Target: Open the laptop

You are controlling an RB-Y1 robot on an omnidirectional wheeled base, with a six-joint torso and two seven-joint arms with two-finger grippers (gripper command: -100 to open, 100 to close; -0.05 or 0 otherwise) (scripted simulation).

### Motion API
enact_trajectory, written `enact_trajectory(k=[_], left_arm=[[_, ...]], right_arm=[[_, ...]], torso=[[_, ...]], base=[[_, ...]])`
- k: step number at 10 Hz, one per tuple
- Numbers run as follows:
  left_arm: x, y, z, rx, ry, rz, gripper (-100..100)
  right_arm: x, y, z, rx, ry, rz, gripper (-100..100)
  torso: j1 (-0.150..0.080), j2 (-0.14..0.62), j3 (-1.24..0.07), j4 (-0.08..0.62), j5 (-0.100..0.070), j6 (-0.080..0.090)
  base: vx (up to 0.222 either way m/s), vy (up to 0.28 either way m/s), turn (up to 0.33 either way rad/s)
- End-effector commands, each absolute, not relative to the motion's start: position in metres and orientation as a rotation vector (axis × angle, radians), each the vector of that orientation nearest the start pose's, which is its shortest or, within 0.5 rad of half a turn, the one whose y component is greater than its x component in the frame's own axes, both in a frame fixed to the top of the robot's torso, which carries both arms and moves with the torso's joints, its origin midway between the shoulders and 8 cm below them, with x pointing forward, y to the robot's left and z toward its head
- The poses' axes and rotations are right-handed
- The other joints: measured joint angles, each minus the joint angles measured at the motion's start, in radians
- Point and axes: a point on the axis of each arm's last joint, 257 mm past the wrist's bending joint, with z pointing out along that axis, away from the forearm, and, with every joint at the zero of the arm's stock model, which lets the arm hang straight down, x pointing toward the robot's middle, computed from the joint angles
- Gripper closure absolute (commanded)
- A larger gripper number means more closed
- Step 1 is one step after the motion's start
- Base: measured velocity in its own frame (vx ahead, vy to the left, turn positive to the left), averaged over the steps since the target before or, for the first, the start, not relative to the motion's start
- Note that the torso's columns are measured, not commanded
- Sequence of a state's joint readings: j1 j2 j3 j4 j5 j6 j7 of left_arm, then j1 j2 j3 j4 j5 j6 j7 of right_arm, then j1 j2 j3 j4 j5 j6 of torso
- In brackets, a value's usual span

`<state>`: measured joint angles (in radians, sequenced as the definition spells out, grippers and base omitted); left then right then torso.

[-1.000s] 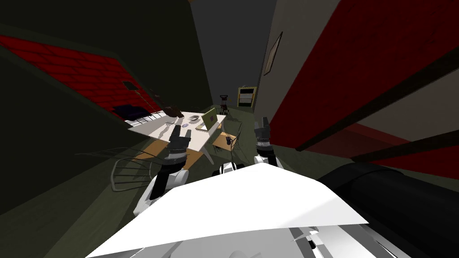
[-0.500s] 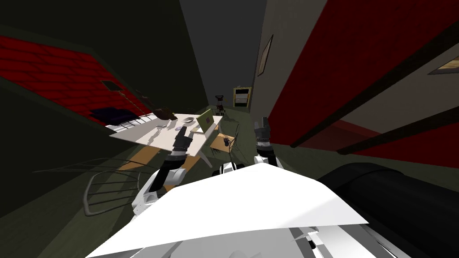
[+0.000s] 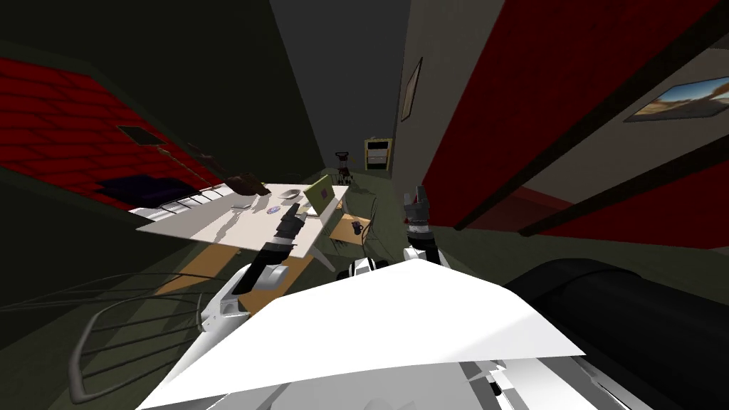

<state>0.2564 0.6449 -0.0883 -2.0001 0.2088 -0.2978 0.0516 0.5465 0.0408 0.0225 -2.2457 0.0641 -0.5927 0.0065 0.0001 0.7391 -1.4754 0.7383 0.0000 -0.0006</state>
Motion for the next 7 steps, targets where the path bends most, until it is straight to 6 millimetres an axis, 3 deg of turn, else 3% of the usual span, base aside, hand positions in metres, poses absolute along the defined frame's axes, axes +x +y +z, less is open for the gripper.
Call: enact_trajectory(k=[1,4,7], left_arm=[[0.459,0.276,-0.083,-0.569,1.313,-1.281,-100],[0.472,0.296,-0.094,-0.583,1.370,-1.225,-100],[0.489,0.329,-0.104,-0.604,1.439,-1.135,-100]], right_arm=[[0.333,-0.271,0.012,0.631,0.609,1.267,0],[0.333,-0.271,0.012,0.631,0.609,1.267,0],[0.333,-0.271,0.012,0.631,0.609,1.267,0]], torso=[[0.000,0.000,0.000,0.000,0.000,0.001],[0.000,-0.002,-0.001,-0.001,0.000,0.000],[0.000,-0.001,-0.001,0.000,0.000,0.001]], base=[[0.043,0.006,-0.144],[0.049,0.011,-0.119],[0.044,0.012,-0.124]])
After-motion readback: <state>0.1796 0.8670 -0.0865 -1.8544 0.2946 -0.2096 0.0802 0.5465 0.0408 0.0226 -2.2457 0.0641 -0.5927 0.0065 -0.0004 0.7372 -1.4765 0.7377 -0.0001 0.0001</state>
